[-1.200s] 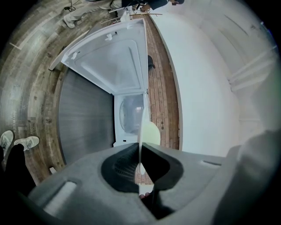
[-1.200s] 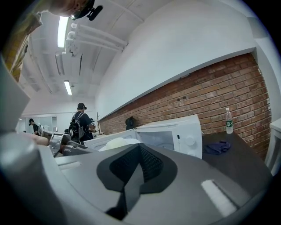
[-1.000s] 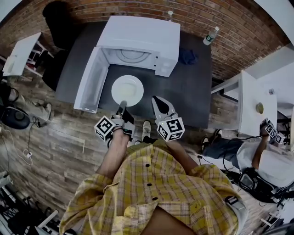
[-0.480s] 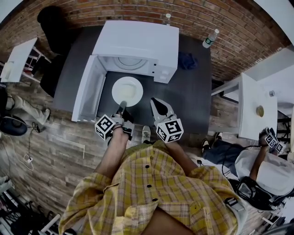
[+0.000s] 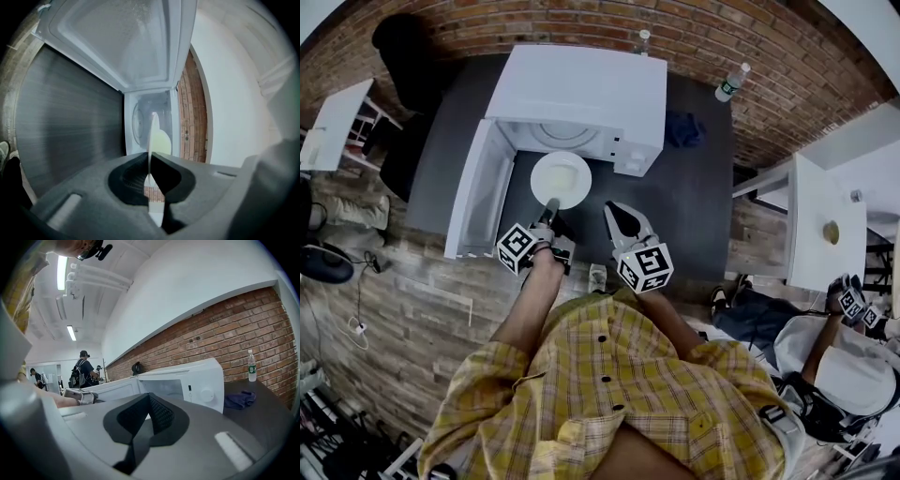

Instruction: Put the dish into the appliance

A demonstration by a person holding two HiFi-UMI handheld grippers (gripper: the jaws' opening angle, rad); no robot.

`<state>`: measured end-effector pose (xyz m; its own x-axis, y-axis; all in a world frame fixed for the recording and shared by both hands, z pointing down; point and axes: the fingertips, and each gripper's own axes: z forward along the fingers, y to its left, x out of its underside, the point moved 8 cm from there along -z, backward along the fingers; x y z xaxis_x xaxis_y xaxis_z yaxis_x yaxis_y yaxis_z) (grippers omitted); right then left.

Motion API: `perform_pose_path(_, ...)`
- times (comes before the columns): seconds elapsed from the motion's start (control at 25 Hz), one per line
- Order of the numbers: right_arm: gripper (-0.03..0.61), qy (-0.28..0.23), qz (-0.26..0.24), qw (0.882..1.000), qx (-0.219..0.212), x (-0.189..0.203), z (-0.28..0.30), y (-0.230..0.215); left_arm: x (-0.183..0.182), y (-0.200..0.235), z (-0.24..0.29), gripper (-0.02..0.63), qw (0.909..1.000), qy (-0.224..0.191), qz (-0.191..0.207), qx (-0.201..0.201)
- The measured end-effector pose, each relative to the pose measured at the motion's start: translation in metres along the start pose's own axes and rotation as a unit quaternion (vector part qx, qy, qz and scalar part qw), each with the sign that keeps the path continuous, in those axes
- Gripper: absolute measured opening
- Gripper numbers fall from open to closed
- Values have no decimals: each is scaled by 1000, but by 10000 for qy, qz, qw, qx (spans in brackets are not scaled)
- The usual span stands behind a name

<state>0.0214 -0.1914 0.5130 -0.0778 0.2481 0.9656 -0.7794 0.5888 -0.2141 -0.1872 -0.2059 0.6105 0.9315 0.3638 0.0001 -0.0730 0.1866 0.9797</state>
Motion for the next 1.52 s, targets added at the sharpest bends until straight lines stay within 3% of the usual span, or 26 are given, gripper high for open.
perform_pose_path(0.76, -3, 180, -87, 9996, -219, 3, 20, -11, -6, 18, 65, 8, 9984, -459, -282, -198)
perform_pose_path(1.52, -3, 368, -116, 9991, -202, 4, 25, -37, -24, 41, 128, 8, 9951, -891, -171, -393)
